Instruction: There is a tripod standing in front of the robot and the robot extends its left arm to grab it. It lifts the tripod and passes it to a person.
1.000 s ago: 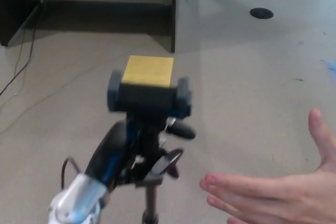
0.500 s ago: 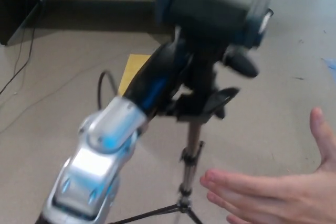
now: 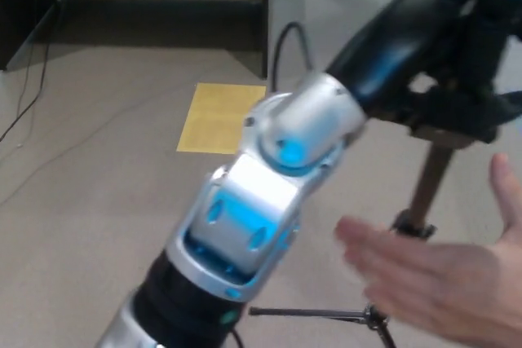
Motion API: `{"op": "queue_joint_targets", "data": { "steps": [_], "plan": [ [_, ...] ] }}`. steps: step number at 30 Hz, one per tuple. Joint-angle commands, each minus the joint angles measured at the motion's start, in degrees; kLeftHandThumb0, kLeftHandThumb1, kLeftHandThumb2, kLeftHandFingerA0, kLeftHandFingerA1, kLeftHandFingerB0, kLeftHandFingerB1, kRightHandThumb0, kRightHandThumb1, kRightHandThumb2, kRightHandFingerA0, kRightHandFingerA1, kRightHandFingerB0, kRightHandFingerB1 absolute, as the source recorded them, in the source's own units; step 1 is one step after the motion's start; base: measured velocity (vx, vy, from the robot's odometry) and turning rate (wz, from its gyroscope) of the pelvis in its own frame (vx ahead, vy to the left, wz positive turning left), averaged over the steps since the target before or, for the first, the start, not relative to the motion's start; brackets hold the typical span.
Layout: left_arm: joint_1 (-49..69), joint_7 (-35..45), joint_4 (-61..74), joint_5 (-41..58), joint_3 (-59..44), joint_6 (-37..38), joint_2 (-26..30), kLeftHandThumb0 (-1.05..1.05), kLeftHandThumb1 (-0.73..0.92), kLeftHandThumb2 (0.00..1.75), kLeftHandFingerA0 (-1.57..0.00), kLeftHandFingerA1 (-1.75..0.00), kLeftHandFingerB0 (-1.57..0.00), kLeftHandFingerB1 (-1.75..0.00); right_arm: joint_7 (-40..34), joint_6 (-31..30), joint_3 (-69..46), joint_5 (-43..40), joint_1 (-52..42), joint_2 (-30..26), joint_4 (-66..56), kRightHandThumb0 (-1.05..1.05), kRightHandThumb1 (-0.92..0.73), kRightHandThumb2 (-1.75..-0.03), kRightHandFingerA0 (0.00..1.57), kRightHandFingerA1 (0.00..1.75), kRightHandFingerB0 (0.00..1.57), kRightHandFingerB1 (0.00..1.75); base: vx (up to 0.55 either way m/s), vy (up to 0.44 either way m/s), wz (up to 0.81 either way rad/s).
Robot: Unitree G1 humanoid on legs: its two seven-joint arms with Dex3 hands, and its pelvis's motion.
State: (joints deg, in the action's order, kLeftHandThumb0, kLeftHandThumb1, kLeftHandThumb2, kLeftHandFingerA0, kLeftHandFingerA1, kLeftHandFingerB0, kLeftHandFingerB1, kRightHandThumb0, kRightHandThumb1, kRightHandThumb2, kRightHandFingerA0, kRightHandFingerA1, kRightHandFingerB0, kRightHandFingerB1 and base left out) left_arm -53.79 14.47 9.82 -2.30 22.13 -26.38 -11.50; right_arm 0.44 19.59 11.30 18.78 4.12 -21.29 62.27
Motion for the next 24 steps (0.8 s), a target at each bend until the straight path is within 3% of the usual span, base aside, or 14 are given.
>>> {"op": "queue_joint_targets", "data": {
  "steps": [1, 6, 8, 12, 24],
  "plan": [
    [-4.2, -2.9, 2.6, -5.1, 2.9, -3.2, -1.7, -0.19, 0.8, 0.69, -1.04, -1.35, -0.74, -1.15, 0.0, -0.2, -0.8, -0.7, 0.1, -0.5, 0.6, -0.4, -0.69, -0.61, 0.71, 0.43, 0.52, 0.37, 0.0, 0.0, 0.0],
    [-4.3, -4.6, 5.4, -8.0, 6.1, -5.5, -3.5, -0.21, 0.77, 0.74, -1.0, -1.43, -0.75, -1.21, 0.4, -0.2, -0.7, -0.4, 0.6, -0.6, 0.5, -0.39, -0.7, -0.61, 0.72, 0.43, 0.52, 0.37, 0.0, 0.0, 0.0],
    [-3.7, -4.8, 9.4, -9.3, 8.4, -8.4, -4.1, -0.22, 0.77, 0.74, -1.11, -1.35, -0.77, -1.2, 0.2, 0.6, -0.4, 0.0, 0.0, -1.0, -0.6, -0.38, -0.71, -0.61, 0.7, 0.44, 0.52, 0.38, 0.0, 0.0, 0.0],
    [-2.1, -4.8, 13.1, -10.0, 10.0, -11.4, -3.6, -0.24, 0.8, 0.67, -1.12, -1.32, -0.73, -1.21, 0.6, 0.3, -0.4, 0.0, 0.1, -1.1, -0.5, -0.38, -0.71, -0.61, 0.7, 0.43, 0.51, 0.37, 0.0, 0.0, 0.0],
    [-1.4, -4.4, 14.3, -8.3, 10.9, -13.7, -4.2, -0.27, 0.76, 0.72, -1.16, -1.24, -0.8, -1.12, 0.0, -1.1, 0.1, 0.5, 1.0, -0.9, -0.7, -0.38, -0.7, -0.61, 0.72, 0.43, 0.52, 0.37, 0.0, 0.0, 0.0]
  ]
}}
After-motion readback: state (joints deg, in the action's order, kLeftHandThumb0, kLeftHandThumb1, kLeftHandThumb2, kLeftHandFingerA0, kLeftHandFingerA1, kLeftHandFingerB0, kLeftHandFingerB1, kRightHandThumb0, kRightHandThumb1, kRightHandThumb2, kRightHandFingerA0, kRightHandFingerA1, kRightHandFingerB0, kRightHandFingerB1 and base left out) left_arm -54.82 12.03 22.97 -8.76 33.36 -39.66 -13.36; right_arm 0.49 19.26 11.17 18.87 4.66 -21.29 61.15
